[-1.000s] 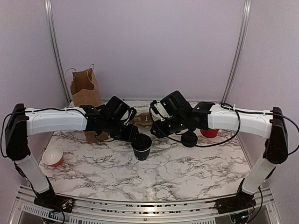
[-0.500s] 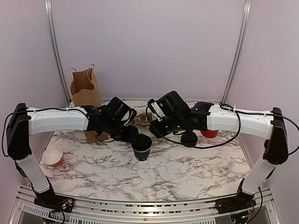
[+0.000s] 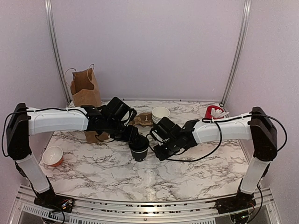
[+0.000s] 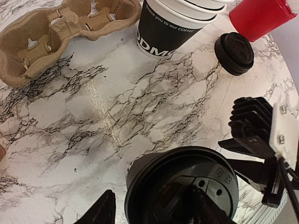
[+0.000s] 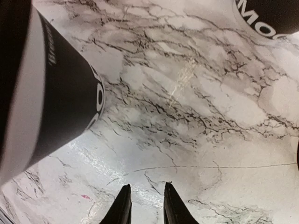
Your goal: Pack the takeout coffee
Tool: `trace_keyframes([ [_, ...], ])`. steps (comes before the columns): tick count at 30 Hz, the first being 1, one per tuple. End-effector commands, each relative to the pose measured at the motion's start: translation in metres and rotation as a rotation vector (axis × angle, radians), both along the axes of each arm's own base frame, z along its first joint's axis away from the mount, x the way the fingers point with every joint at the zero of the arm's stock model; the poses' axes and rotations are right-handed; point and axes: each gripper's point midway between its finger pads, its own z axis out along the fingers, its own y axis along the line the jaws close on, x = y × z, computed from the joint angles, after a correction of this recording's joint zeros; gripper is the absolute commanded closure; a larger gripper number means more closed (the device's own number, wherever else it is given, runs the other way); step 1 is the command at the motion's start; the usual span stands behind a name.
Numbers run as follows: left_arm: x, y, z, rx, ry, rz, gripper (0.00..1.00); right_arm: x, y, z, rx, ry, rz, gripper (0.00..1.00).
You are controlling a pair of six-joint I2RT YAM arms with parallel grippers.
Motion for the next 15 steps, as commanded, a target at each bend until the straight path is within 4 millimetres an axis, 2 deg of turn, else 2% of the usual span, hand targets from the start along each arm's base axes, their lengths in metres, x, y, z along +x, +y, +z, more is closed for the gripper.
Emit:
trace_keyframes([
  [1, -0.004, 0.005, -0.003, 0.029, 0.005, -0.005, 0.44, 0.029, 0.029, 0.089, 0.162, -0.171, -0.012, 0.76],
  [6, -0.006, 0.005, -0.004, 0.027, 0.009, -0.006, 0.44, 0.038, 0.048, 0.183, 0.326, -0.358, 0.034, 0.76],
  [8, -0.006, 0.005, -0.004, 0.024, 0.010, -0.007, 0.44, 0.037, 0.051, 0.205, 0.365, -0.398, 0.046, 0.76],
  [9, -0.006, 0.005, -0.003, 0.023, 0.010, -0.006, 0.44, 0.036, 0.052, 0.210, 0.372, -0.406, 0.052, 0.76],
  [10, -0.006, 0.005, -0.003, 0.022, 0.009, -0.006, 0.44, 0.037, 0.053, 0.210, 0.374, -0.408, 0.053, 0.76],
  [12, -0.006, 0.004, -0.002, 0.017, 0.010, -0.006, 0.44, 0.035, 0.055, 0.194, 0.357, -0.382, 0.064, 0.76],
  [15, -0.006, 0.003, -0.003, 0.012, 0.013, -0.006, 0.44, 0.022, 0.062, 0.144, 0.326, -0.254, 0.108, 0.75],
])
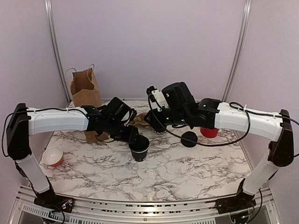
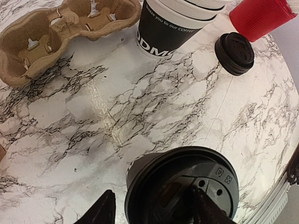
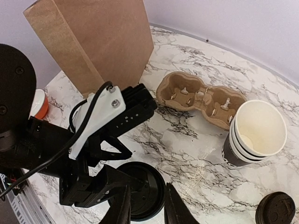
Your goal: Pack the takeout coffee
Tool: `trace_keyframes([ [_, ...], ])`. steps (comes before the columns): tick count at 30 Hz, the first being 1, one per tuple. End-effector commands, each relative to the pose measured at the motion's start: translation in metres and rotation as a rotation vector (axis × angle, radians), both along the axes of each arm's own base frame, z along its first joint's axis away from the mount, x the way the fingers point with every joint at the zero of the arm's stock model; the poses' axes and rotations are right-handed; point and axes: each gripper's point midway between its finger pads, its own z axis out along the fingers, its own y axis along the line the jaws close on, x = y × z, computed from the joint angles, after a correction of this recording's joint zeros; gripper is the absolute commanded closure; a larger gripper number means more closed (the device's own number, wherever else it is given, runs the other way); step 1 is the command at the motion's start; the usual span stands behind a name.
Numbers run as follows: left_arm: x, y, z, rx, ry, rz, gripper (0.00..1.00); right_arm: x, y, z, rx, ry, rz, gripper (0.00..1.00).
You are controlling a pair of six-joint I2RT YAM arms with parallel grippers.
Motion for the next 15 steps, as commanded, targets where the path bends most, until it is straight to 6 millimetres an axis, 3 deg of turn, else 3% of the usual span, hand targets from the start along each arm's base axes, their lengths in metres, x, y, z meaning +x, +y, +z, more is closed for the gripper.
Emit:
trace_keyframes([
  [1, -0.006, 0.002, -0.002, 0.007, 0.017, -0.009, 0.44, -0.019, 0.010, -0.087, -0.121, 0.169, 0.083, 0.75],
  [4, -0.007, 0.002, -0.003, 0.009, 0.019, -0.011, 0.44, -0.040, 0.004, -0.142, -0.185, 0.321, 0.111, 0.75],
  [6, -0.006, 0.001, -0.002, 0.005, 0.017, -0.012, 0.44, -0.049, -0.008, -0.165, -0.225, 0.375, 0.094, 0.75],
  [10, -0.006, 0.000, -0.003, 0.003, 0.022, -0.014, 0.44, -0.045, -0.021, -0.158, -0.233, 0.352, 0.042, 0.75],
  [15, -0.006, -0.001, -0.004, 0.003, 0.023, -0.013, 0.44, -0.037, -0.017, -0.142, -0.213, 0.315, 0.039, 0.74],
])
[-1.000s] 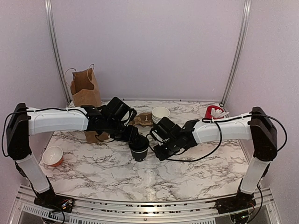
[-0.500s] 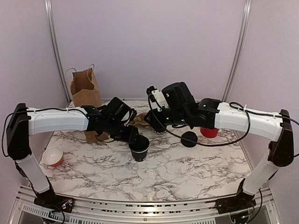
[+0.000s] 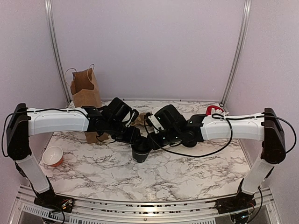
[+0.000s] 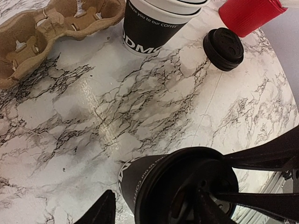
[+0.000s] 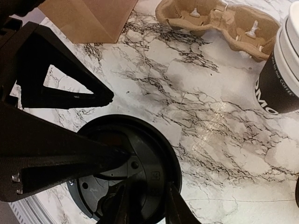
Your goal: Pack the takeout coffee
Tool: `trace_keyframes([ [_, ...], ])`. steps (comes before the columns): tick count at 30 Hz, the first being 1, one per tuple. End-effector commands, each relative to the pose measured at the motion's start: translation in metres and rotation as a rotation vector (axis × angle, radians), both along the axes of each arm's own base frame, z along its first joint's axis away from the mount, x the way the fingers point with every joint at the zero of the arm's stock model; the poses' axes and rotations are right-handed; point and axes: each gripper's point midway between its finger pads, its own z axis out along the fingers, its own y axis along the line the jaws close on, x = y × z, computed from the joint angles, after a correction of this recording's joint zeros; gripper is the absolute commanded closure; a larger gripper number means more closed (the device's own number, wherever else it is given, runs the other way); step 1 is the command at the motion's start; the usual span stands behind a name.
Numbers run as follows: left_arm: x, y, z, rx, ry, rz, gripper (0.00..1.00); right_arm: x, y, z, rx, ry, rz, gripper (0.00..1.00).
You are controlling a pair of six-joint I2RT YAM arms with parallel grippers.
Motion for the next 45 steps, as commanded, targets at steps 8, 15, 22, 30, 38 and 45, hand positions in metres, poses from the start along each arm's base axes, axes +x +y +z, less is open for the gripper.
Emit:
trace_keyframes([
  [8, 0.002, 0.016, -0.009, 0.048, 0.004, 0.048, 0.44, 0.011, 0.015, 0.041, 0.001, -0.075, 0.048, 0.61],
  [15, 0.001, 0.019, -0.008, 0.037, 0.002, 0.059, 0.43, 0.024, 0.019, 0.104, 0.040, -0.191, 0.043, 0.60],
  [22, 0.001, 0.016, -0.006, 0.024, 0.004, 0.055, 0.43, 0.019, -0.001, 0.108, 0.021, -0.223, -0.015, 0.64],
  [30, 0.002, 0.016, -0.010, 0.028, 0.012, 0.055, 0.44, -0.029, -0.025, -0.063, -0.205, 0.149, 0.033, 0.80],
  [38, 0.001, 0.014, -0.011, 0.025, 0.020, 0.055, 0.44, -0.012, -0.015, -0.023, -0.158, 0.050, 0.022, 0.79],
  [45, 0.001, 0.014, -0.013, 0.028, 0.023, 0.052, 0.44, 0.018, 0.014, 0.077, -0.007, -0.176, 0.045, 0.72],
])
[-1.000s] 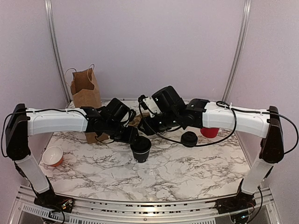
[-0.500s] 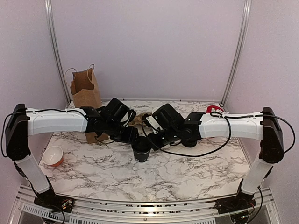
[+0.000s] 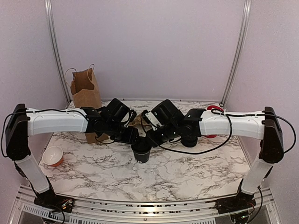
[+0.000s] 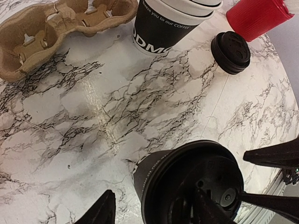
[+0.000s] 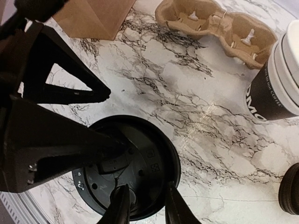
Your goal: Pack the takeout coffee
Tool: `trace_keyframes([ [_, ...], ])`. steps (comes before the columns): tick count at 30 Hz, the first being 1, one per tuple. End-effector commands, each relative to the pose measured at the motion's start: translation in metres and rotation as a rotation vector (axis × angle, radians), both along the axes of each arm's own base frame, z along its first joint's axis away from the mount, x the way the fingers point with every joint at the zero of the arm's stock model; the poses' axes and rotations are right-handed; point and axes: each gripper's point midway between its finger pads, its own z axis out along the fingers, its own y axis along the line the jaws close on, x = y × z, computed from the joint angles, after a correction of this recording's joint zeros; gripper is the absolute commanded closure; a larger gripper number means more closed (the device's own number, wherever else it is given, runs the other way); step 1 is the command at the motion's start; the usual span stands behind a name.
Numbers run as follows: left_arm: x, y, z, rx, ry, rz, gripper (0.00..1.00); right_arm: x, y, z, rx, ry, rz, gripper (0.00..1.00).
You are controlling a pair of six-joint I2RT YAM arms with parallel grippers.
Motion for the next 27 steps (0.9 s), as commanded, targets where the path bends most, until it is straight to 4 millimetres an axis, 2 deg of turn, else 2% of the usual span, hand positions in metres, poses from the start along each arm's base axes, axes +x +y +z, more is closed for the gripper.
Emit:
trace_keyframes([
  [1, 0.000, 0.007, -0.010, 0.029, 0.020, 0.015, 0.44, 0.015, 0.017, 0.086, 0.104, -0.176, 0.039, 0.69],
  [3, 0.000, 0.007, -0.009, 0.028, 0.017, 0.015, 0.44, 0.017, 0.017, 0.112, 0.140, -0.223, 0.040, 0.69],
  [5, 0.000, 0.008, -0.009, 0.029, 0.016, 0.014, 0.44, 0.017, 0.012, 0.128, 0.153, -0.251, 0.028, 0.69],
  [7, 0.000, 0.007, -0.008, 0.025, 0.014, 0.012, 0.44, 0.017, 0.005, 0.131, 0.149, -0.255, 0.005, 0.71],
  [9, 0.000, 0.006, -0.008, 0.026, 0.015, 0.012, 0.44, 0.012, -0.003, 0.117, 0.142, -0.235, -0.010, 0.73],
  [10, 0.000, 0.006, -0.009, 0.026, 0.018, 0.011, 0.44, 0.008, -0.003, 0.105, 0.146, -0.207, -0.004, 0.73],
  [12, 0.000, 0.005, -0.010, 0.025, 0.021, 0.009, 0.44, -0.001, -0.005, 0.067, 0.125, -0.135, 0.006, 0.73],
  [16, -0.001, 0.007, -0.010, 0.029, 0.020, 0.010, 0.44, -0.029, -0.009, -0.042, 0.015, 0.102, 0.041, 0.80],
  [18, -0.001, 0.007, -0.010, 0.029, 0.019, 0.009, 0.44, -0.040, -0.012, -0.067, -0.009, 0.174, 0.044, 0.82],
  [20, -0.001, 0.007, -0.009, 0.029, 0.018, 0.008, 0.44, -0.039, -0.012, -0.064, -0.008, 0.166, 0.036, 0.83],
  [24, 0.000, 0.008, -0.008, 0.028, 0.015, 0.012, 0.44, -0.024, -0.009, -0.033, 0.004, 0.086, 0.020, 0.81],
  [27, -0.001, 0.009, -0.008, 0.027, 0.016, 0.015, 0.44, -0.017, -0.005, -0.018, 0.000, 0.048, 0.024, 0.81],
])
